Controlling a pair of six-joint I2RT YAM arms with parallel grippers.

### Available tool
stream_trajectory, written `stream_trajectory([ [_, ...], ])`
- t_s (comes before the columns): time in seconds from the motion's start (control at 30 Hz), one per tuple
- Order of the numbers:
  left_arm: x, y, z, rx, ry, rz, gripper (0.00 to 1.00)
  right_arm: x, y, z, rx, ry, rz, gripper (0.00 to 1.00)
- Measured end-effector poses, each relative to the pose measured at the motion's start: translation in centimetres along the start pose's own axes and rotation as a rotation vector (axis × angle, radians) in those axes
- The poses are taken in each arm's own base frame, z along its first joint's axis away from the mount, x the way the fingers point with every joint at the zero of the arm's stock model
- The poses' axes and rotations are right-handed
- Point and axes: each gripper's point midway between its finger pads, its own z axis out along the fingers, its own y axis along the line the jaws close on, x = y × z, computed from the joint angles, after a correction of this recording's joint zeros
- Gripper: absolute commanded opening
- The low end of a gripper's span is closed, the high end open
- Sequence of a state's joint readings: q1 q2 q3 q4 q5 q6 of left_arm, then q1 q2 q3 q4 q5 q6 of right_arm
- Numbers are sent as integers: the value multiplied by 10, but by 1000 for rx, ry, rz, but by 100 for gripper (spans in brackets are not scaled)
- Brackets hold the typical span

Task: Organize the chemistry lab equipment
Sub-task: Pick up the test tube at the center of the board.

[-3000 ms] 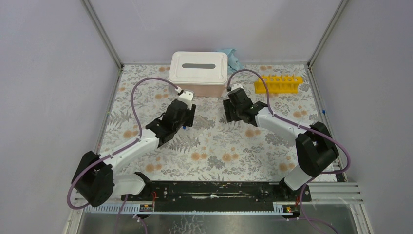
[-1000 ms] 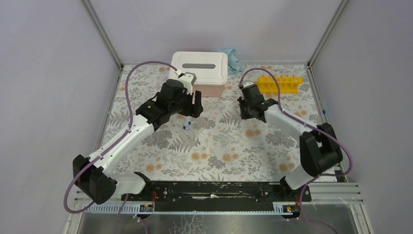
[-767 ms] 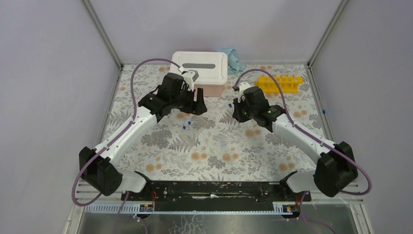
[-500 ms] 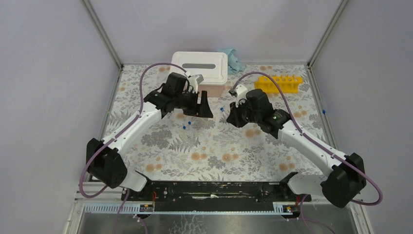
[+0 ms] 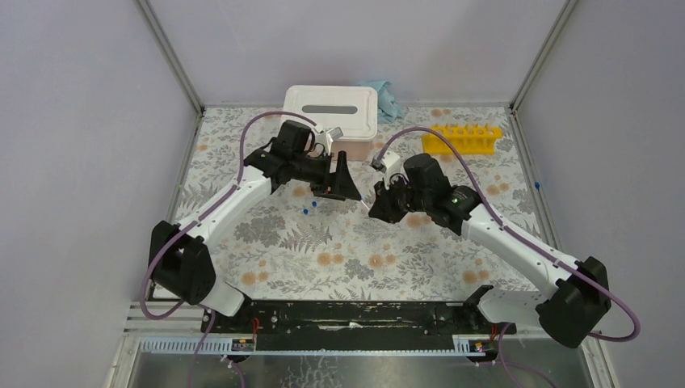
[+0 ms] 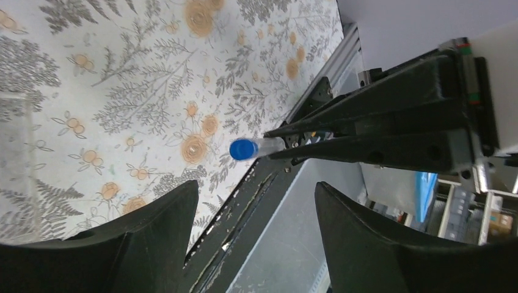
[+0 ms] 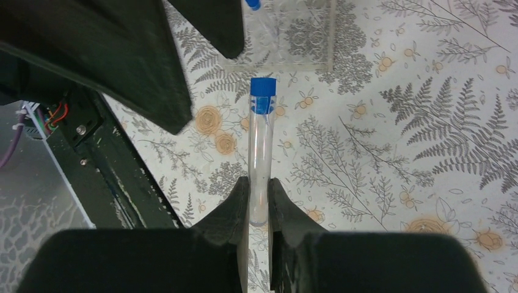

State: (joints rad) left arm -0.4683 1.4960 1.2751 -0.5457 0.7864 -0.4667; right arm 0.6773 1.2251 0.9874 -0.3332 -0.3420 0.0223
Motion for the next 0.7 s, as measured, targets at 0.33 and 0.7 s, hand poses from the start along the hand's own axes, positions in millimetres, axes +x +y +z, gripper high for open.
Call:
stream_trajectory([
  [0.33, 11, 3, 8, 56, 56, -58, 75, 2, 21, -2, -70, 7, -49, 2],
  [0.7, 18, 0, 14, 133, 86, -87, 59, 6, 26, -2, -86, 22, -68, 1],
])
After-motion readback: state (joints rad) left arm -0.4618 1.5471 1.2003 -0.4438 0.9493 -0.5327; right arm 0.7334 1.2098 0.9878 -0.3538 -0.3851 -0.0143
